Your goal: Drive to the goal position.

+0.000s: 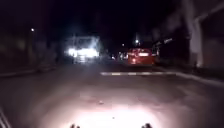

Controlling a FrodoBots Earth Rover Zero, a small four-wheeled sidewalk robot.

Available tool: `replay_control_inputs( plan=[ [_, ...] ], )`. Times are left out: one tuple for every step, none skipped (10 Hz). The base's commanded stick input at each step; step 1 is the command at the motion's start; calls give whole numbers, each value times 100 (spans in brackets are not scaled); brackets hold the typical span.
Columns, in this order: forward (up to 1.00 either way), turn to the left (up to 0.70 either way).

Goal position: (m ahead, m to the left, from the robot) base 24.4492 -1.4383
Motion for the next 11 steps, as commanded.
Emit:
replay_control_inputs(
  plan=[
    [85,0],
    [85,0],
    [85,0],
    [85,0],
    [85,0],
    [85,0],
    [85,0],
    [85,0],
    [85,0],
    [85,0],
    [85,0]
  ],
)
